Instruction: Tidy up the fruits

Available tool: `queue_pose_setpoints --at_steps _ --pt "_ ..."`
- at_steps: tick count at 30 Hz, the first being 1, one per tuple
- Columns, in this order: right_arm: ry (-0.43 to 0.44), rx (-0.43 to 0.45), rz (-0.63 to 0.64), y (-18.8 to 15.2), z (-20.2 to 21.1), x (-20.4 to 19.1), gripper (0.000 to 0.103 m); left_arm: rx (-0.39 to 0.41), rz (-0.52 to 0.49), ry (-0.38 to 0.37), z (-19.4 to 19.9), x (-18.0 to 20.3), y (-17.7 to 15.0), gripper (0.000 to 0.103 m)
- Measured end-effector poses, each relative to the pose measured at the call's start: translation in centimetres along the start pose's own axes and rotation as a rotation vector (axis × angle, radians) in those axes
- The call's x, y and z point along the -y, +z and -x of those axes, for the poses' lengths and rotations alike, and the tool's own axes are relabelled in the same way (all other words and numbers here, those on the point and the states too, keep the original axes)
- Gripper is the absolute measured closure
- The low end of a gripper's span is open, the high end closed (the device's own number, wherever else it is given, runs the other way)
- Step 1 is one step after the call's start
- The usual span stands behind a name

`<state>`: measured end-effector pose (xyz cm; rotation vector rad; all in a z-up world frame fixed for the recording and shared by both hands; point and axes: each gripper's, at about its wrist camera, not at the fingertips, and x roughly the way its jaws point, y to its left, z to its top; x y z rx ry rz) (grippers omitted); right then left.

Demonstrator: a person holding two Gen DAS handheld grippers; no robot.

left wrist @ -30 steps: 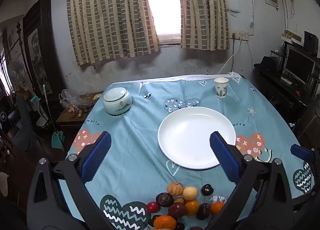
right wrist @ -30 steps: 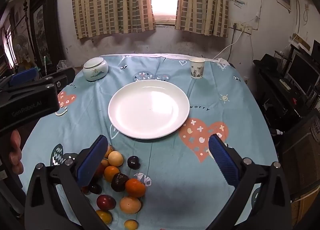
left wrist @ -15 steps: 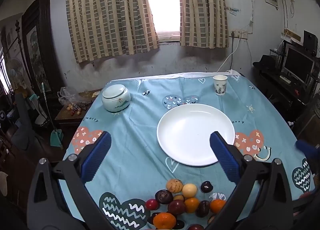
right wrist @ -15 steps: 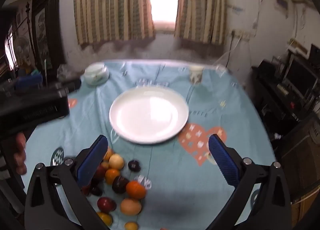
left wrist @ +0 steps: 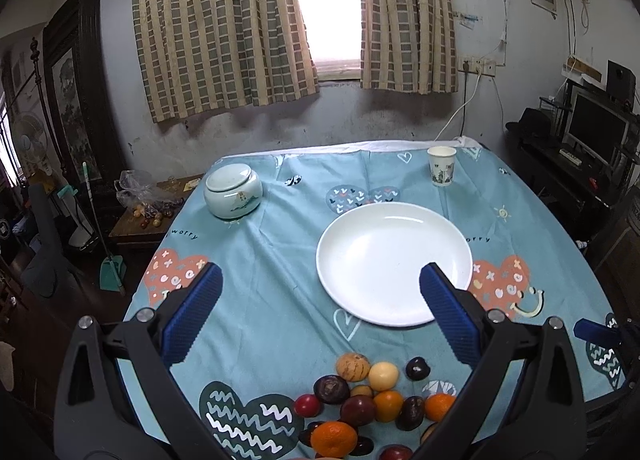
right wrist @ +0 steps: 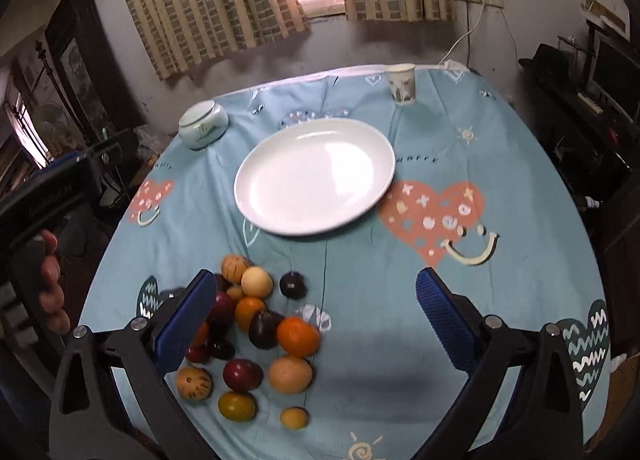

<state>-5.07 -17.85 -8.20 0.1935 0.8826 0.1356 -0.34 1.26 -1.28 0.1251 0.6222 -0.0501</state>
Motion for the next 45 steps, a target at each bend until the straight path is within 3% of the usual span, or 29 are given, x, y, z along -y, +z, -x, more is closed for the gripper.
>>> queue_pose_setpoints --at_steps 4,10,16,18,21,25,27,29,32,34,36,38,41,45 --pt "-0.069 0.058 0.206 -2.7 0.0 -1.6 0.002 -0.048 -0.02 -0.019 -0.6 -0.8 -1.5 0.003" --pt "0.015 -0.168 0.294 -9.0 -3.9 -1.1 0.002 -0.151 -0.123 -0.043 -1.3 -2.2 -7.2 0.003" --pt "0.047 -0.299 0.424 -13.6 -6.2 -2.9 0.005 -0.288 -0.209 -0.142 -0.8 -2.8 -14.3 0.003" --pt "0.064 -0.341 0.425 -14.4 -7.1 -2.8 0.019 -0.34 -0.219 -0.165 -0.9 -2.8 -16.0 0.003" --pt "0.054 -0.4 0.423 -15.3 -8.7 -2.6 0.033 -0.418 -0.199 -0.185 -1.4 -3.0 -18.0 0.003" --pt "0.067 -0.376 0.474 -15.8 -8.6 -3.3 0.041 -0.481 -0.155 -0.205 -1.9 -3.2 -20.0 0.003" --pt "0.114 -0.378 0.5 -15.8 -8.1 -3.8 0.067 -0.51 -0.137 -0.217 -2.3 -3.1 -20.5 0.003" --pt "0.138 -0.389 0.516 -15.8 -7.6 -4.1 0.074 -0.527 -0.123 -0.236 -2.7 -2.8 -20.8 0.003" --pt "0.136 -0.397 0.512 -15.8 -7.0 -4.1 0.074 -0.553 -0.117 -0.249 -3.5 -2.2 -20.8 0.004" --pt "0.137 -0.392 0.511 -15.9 -6.7 -4.0 0.074 -0.571 -0.113 -0.266 -4.0 -1.7 -20.9 0.009" --pt "0.146 -0.393 0.508 -15.9 -6.4 -4.0 0.074 -0.602 -0.12 -0.278 -4.8 -1.1 -21.0 0.031" --pt "0.147 -0.395 0.508 -15.0 -6.9 -3.9 0.074 -0.642 -0.12 -0.283 -5.6 -0.8 -21.5 0.037" --pt "0.146 -0.391 0.496 -14.2 -7.4 -3.8 0.074 -0.631 -0.133 -0.305 -5.1 -0.4 -20.9 0.057" --pt "0.169 -0.393 0.503 -13.8 -7.2 -3.7 0.076 -0.629 -0.122 -0.317 -4.7 -0.6 -19.9 0.057"
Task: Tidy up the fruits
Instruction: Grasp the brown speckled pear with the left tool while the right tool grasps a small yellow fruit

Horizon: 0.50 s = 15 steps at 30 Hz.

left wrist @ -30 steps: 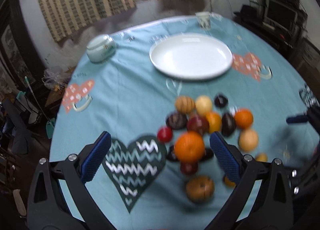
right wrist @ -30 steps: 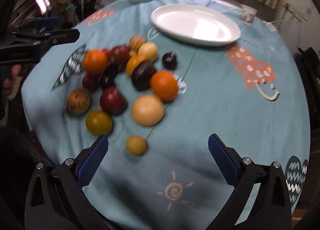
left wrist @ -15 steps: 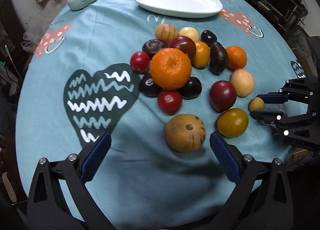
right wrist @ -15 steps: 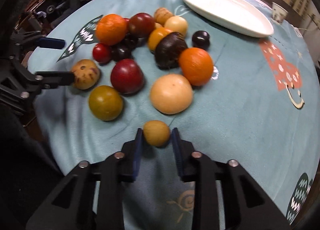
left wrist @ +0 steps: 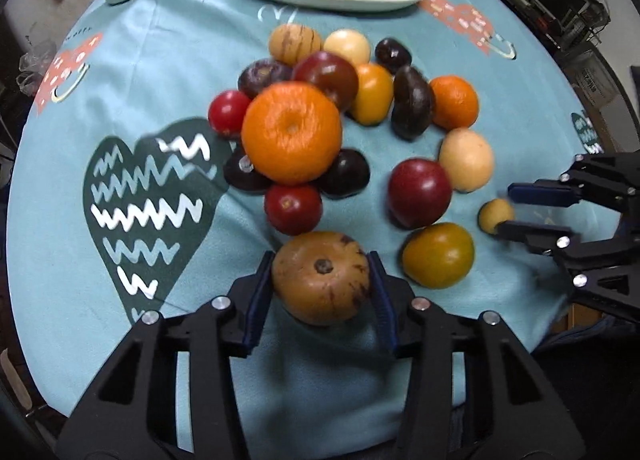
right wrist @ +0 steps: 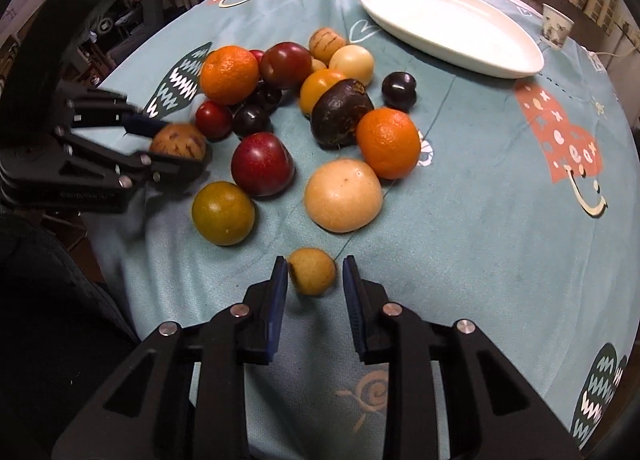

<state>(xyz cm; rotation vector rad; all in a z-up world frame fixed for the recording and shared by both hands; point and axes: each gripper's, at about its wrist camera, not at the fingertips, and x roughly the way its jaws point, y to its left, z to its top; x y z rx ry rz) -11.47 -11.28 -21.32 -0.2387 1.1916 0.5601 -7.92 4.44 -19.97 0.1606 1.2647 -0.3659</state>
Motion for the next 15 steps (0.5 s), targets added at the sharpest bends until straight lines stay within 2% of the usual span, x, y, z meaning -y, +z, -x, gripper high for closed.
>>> queue_pose_setpoints --at_steps 7,10,15 --pt "0.037 0.043 -0.034 1.3 1.2 1.3 0.079 0.111 -0.03 -0.045 4.2 0.4 3.1 0.058" --pt "0.034 0.087 -0.055 2.8 2.3 2.5 0.079 0.154 -0.041 -0.045 5.2 1.0 5.7 0.057" --pt "-0.013 0.202 -0.076 7.1 5.0 5.8 0.079 0.225 -0.047 -0.024 5.8 1.8 12.4 0.057"
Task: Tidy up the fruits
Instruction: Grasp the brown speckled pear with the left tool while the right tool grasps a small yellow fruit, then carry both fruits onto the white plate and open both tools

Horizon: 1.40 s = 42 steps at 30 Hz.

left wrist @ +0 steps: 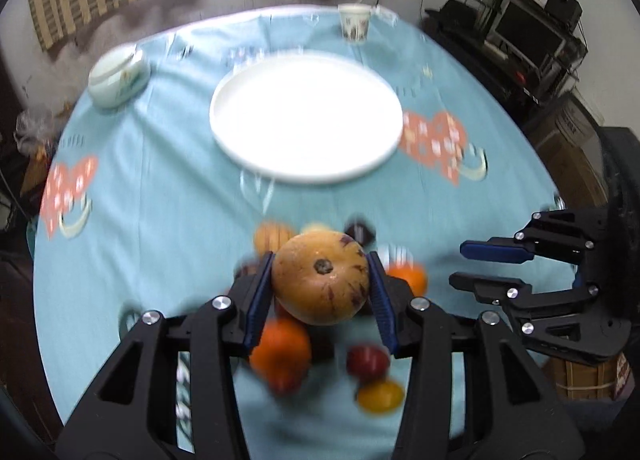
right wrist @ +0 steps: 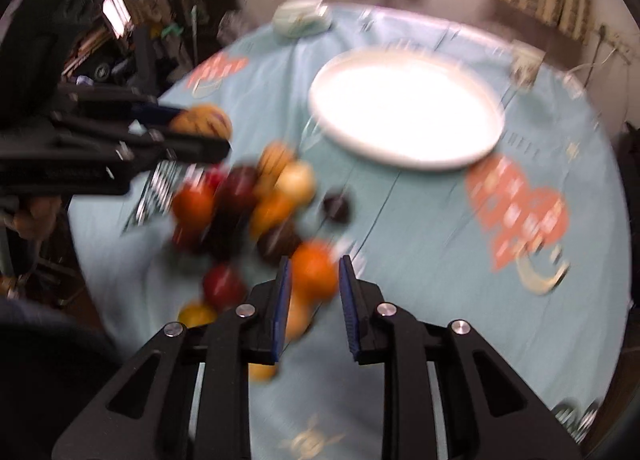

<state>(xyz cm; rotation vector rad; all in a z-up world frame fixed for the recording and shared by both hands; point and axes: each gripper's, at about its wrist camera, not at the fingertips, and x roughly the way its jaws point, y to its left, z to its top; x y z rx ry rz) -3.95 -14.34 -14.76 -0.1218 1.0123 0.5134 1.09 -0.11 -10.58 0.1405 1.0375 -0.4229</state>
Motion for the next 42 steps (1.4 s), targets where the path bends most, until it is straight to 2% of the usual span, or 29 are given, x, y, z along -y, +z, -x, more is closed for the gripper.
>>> queue_pose_setpoints --at_steps 3,6,11,16,18,23,24,26,28,30,33,34,35,37,39,41,42 --pt "-0.039 0.096 -0.011 4.2 0.8 2.4 0.079 0.044 -0.004 0.018 -0.7 0.1 3.9 0.057" --pt "-0.077 0.154 -0.023 7.6 0.5 4.7 0.079 0.069 0.001 0.032 -1.9 0.0 7.4 0.057" --pt "-0.109 0.164 -0.07 11.7 -2.7 8.8 0.079 0.041 0.004 0.056 -6.2 -0.5 11.2 0.057" --pt "-0.1 0.118 -0.108 13.0 -6.7 11.5 0.079 -0.026 0.013 0.095 -11.6 -1.5 12.5 0.057" --pt "-0.129 0.109 -0.111 13.3 -7.8 12.0 0.079 -0.059 0.014 0.102 -13.5 -1.8 12.7 0.057" --pt "-0.119 0.054 -0.122 13.5 -10.2 13.2 0.079 -0.112 0.01 0.126 -16.3 -2.3 12.8 0.056" --pt "-0.104 0.05 -0.132 13.5 -10.2 13.4 0.079 -0.113 0.017 0.124 -16.4 -2.4 12.8 0.053" --pt "-0.093 0.056 -0.162 13.2 -9.6 13.7 0.079 -0.088 0.02 0.128 -15.9 -2.5 12.8 0.039" --pt "-0.074 0.049 -0.163 12.8 -8.5 13.3 0.079 -0.055 0.01 0.127 -15.0 -2.5 13.1 0.039" --pt "-0.013 0.038 -0.138 11.6 -6.8 11.9 0.079 -0.047 0.007 0.13 -14.3 -2.5 13.3 0.045" --pt "0.124 -0.047 0.005 6.9 -4.1 6.7 0.071 -0.021 0.0 0.128 -12.0 -2.5 13.1 0.043" --pt "0.163 -0.093 0.06 4.8 -3.6 4.8 0.063 0.0 -0.005 0.125 -10.9 -2.6 12.7 0.042" --pt "0.186 -0.135 0.11 2.4 -3.1 2.9 0.041 0.016 -0.008 0.13 -9.8 -2.7 12.4 0.04" --pt "0.226 -0.194 0.219 -1.8 -2.6 -0.5 0.04 0.037 -0.01 0.133 -7.8 -3.0 11.4 0.038" --pt "0.222 -0.267 0.284 -5.2 -3.0 -2.8 0.04 0.036 -0.006 0.143 -6.4 -3.1 10.3 0.035" --pt "0.173 -0.281 0.269 -6.8 -3.7 -3.3 0.04 0.028 -0.004 0.142 -5.5 -2.9 9.4 0.034" --pt "0.147 -0.282 0.258 -7.1 -4.2 -3.3 0.045 0.028 -0.005 0.142 -5.2 -2.7 9.1 0.033"
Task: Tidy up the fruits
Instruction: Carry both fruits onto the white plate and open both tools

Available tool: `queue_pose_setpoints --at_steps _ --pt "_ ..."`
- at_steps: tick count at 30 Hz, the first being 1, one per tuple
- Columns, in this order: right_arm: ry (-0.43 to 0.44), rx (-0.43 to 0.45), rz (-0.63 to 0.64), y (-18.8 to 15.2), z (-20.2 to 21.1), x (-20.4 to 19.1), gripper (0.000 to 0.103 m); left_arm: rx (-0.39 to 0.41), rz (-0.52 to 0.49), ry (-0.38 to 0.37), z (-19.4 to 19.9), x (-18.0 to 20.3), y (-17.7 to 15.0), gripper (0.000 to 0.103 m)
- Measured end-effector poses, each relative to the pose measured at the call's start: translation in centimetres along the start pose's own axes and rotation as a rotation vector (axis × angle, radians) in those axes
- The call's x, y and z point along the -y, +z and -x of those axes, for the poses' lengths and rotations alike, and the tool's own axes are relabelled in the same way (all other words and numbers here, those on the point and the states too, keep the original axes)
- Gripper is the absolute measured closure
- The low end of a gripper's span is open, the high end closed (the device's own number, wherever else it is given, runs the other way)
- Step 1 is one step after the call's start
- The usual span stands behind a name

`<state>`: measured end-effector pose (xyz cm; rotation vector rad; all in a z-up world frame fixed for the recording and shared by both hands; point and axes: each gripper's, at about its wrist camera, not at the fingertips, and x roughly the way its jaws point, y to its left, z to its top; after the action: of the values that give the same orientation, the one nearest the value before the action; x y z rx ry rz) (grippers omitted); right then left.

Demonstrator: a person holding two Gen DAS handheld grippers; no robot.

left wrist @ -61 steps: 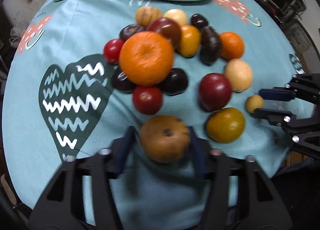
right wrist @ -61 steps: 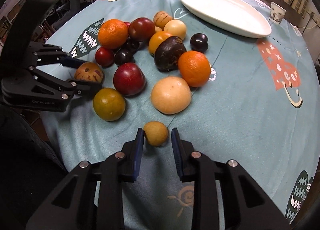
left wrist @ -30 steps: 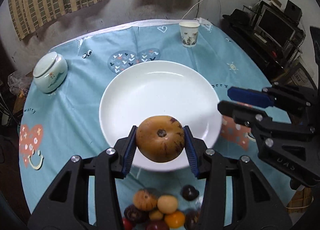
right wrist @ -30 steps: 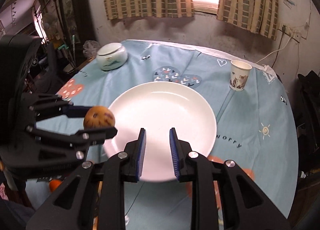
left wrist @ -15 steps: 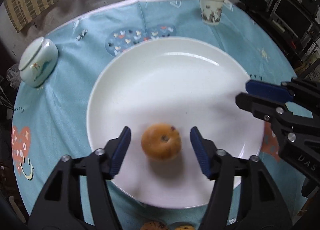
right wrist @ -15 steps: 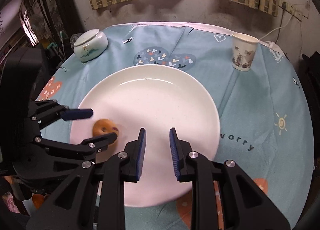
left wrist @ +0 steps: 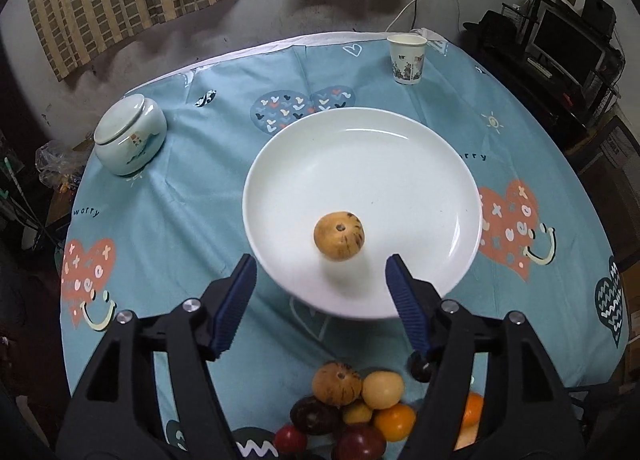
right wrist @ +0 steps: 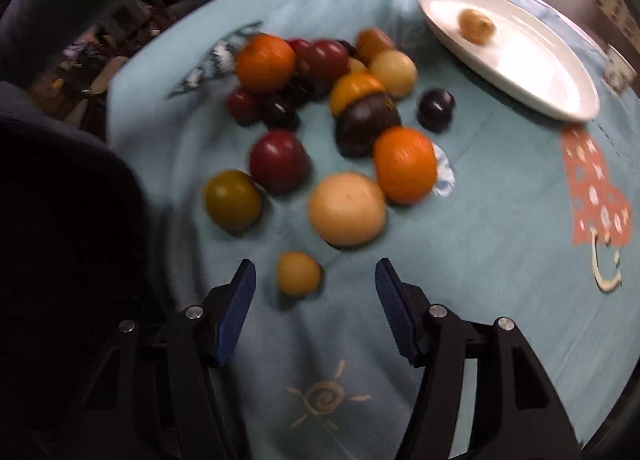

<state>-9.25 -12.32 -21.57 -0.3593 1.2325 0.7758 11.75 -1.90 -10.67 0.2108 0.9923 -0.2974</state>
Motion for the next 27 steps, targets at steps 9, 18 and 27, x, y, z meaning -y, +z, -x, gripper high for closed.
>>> queue_pose_setpoints --at_steps 9,18,27 --pt "0.045 0.078 -0.03 2.0 2.1 1.3 0.08 -0.015 0.028 -0.002 0.7 -0.4 -1.4 0.026" --pt "-0.201 0.327 -0.323 14.9 2.0 16.5 0.08 -0.129 0.188 0.072 -8.0 -1.3 2.6 0.024" --pt "-0.203 0.306 -0.371 16.8 0.0 21.5 0.08 -0.106 0.01 0.049 -10.4 0.0 2.5 0.024"
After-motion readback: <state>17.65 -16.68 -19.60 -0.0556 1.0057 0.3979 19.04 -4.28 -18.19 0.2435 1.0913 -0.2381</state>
